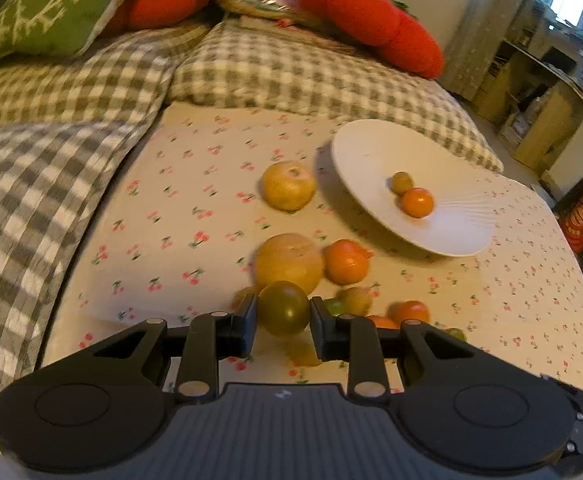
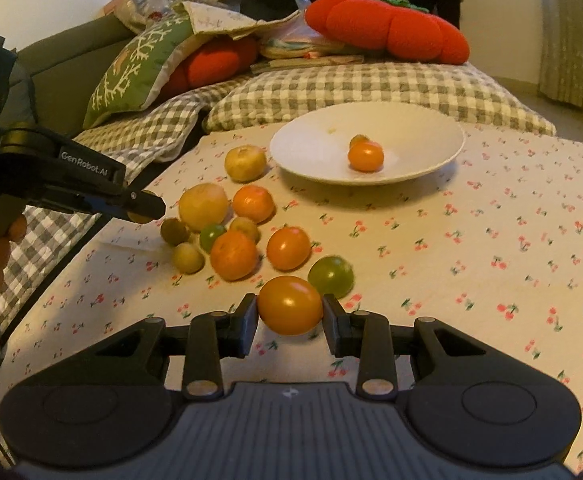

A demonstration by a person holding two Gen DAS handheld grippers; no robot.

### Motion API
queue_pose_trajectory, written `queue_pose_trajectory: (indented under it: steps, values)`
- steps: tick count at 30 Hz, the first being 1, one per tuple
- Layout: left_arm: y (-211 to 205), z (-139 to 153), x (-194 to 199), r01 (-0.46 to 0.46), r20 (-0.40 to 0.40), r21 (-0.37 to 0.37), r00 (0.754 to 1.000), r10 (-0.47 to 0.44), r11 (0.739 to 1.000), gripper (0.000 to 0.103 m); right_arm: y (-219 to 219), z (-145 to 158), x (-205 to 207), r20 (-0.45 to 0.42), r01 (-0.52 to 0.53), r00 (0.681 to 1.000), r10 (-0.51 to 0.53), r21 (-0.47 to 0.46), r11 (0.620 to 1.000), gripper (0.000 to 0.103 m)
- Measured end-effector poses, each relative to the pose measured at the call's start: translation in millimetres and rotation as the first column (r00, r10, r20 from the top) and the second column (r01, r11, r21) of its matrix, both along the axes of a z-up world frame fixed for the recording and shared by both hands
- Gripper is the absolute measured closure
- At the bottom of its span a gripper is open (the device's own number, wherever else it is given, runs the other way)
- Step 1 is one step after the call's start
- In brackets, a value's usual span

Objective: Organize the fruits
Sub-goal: 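Carry both held fruits over the white plate with both tools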

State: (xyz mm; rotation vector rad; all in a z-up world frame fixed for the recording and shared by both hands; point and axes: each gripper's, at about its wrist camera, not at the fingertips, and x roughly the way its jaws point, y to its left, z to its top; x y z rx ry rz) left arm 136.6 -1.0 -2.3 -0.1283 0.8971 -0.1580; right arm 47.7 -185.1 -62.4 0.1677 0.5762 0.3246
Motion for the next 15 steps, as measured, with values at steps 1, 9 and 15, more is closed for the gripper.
queue_pose_trajectory:
  steps: [1,9,15]
  values:
    - [-4,2,1,0.011,0.006,0.002,1.0,-0.011,1.0,0.078,-2,1,1,0.005,0.002,1.0,-0.002,0.0,1.0,0.072]
    - [-38,10,20,0.069,0.036,-0.001,0.997,-0.069,0.998,0.078,-26,14,18,0.035,0.045,0.998,-0.044,-0.005,0.999,0.072]
    - [-71,11,39,0.125,0.043,0.012,0.991,-0.125,0.992,0.078,-39,24,42,0.059,0.065,0.996,-0.064,-0.016,0.998,0.072]
